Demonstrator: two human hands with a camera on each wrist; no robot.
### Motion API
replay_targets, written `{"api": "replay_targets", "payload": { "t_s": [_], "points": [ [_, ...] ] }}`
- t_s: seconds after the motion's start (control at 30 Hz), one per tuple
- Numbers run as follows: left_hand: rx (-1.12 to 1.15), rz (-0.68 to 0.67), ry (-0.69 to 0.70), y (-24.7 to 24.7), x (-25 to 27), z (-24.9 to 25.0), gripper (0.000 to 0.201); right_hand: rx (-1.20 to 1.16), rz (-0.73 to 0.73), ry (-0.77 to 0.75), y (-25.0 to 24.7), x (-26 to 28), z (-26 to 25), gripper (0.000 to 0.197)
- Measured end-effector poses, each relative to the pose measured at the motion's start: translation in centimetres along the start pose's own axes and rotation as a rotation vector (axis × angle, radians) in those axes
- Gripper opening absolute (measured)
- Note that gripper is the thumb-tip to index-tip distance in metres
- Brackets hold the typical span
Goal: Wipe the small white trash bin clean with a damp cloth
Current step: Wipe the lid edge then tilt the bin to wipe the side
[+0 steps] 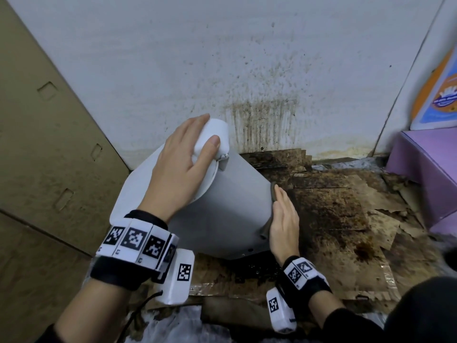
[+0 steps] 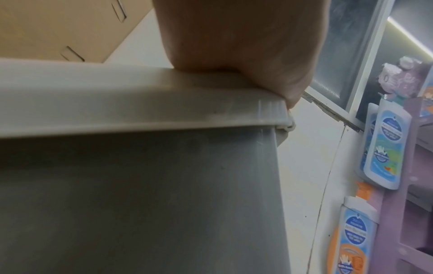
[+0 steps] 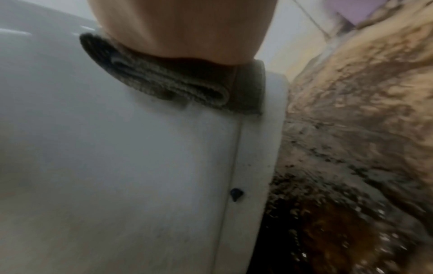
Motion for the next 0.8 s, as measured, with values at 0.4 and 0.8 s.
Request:
{"api": "replay_targets", "payload": {
  "t_s": [0.4, 0.8],
  "points": [
    [0.005, 0.004, -0.001, 0.1, -0.2, -0.4, 0.051, -0.044, -0.164, -0.390, 2.3, 0.8, -12.5, 0.051],
    [0.035, -0.010, -0.013, 0.0, -0.1, -0.3, 0.052, -0.008, 0.054, -0.119, -0.3, 0.2, 1.0, 0.054]
  ]
}}
Point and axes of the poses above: each hand's wrist, its own x-axis away from the middle knuckle, its own y-axis out of the palm, z = x × y, the point moved 3 cm from there along -x, towards the middle knuckle, and after that the axes turned 4 degrees about -z, right-handed, at the moved point
